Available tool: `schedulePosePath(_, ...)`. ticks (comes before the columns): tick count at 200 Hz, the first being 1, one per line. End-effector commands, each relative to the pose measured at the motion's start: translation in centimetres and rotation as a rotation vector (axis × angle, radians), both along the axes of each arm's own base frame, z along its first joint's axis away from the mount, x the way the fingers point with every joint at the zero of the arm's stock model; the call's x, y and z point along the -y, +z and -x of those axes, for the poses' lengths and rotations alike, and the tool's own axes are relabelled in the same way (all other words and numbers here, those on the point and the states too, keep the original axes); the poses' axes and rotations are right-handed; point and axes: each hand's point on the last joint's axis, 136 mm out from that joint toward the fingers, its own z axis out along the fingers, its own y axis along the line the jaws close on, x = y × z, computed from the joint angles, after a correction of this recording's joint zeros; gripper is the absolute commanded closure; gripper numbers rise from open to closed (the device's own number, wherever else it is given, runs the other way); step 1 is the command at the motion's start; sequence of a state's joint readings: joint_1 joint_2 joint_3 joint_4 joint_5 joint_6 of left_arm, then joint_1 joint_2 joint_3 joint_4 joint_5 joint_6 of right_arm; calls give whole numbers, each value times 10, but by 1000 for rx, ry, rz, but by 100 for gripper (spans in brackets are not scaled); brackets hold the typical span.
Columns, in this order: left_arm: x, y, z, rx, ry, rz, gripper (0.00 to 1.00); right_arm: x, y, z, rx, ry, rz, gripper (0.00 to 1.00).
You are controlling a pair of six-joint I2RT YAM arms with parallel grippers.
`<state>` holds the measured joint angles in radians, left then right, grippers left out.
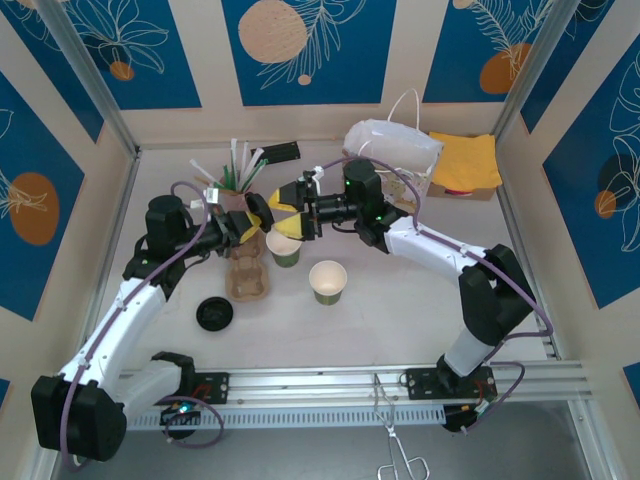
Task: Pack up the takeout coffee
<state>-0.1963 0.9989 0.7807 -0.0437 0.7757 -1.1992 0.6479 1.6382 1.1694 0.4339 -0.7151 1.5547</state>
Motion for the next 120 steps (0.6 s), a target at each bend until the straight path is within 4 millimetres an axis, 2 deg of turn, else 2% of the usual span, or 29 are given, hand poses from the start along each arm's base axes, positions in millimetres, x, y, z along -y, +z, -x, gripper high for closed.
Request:
schedulePosePath(1,-1,19,-2,54,-11,19,98,-4,-3,4,-13,22,-2,25)
schedulePosePath(120,1,26,-3,80,-22,47,98,-7,4,3,-12,13,-21,23)
